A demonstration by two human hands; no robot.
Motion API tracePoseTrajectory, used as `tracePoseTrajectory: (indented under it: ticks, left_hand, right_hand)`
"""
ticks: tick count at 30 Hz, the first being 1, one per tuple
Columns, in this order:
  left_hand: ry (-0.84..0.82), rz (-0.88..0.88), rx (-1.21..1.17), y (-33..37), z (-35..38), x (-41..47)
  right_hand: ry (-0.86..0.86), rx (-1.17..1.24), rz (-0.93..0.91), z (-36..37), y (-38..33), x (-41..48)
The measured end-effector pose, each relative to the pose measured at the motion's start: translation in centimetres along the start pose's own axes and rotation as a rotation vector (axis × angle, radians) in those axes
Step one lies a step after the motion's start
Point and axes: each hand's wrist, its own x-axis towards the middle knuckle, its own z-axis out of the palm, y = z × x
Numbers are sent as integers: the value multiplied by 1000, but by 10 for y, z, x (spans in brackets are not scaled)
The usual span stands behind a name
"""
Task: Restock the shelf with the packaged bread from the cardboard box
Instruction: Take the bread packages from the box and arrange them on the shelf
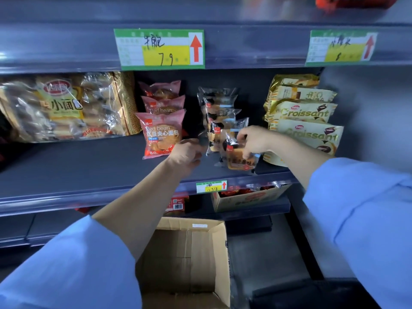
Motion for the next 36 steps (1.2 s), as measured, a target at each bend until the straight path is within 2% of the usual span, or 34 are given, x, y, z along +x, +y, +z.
tracePoseTrajectory:
  ticks: [3, 5, 8, 12, 14, 16, 18, 21, 23, 26, 30, 33, 36]
  left_hand:
    - [19, -29, 41, -3, -4, 0]
    - [-14, -33, 78, -8, -8, 2]
    - [-45, -42, 112, -11, -11, 2]
    - [39, -59, 154, -14, -7, 5]
    - [48, -66, 222, -15, -2, 9]
    - [43, -78, 319, -19, 5, 17]
    - [40, -71, 443, -22, 12, 24]
    - [33, -66, 587, -25, 22, 33]
    - [7, -72, 700, -26, 31, 36]
    - [62, 28, 752, -30, 39, 44]
    - [142, 208, 580, -30, 39, 55]
    - [162, 200, 595, -29, 40, 58]
    - [217, 167, 628, -25, 38, 63]
  right_hand:
    - [-4, -57, -20, 12, -5, 14]
    - [60, -32, -34, 19, -6, 23]
    - [210, 15, -54, 23, -5, 34]
    - [499, 182, 8, 16, -3, 32]
    - [536, 184, 57, 14, 0, 29]
    - [512, 194, 115, 17, 3, 29]
    - [414, 293, 190, 20, 4, 27]
    - [78, 594, 323, 28, 8, 23]
    - [-44, 656, 329, 34, 11, 23]
    - [29, 668, 308, 40, 13, 34]
    - [218, 689, 165, 37, 16, 45]
    - [187, 697, 130, 37, 19, 48]
    - [125, 755, 183, 39, 23, 52]
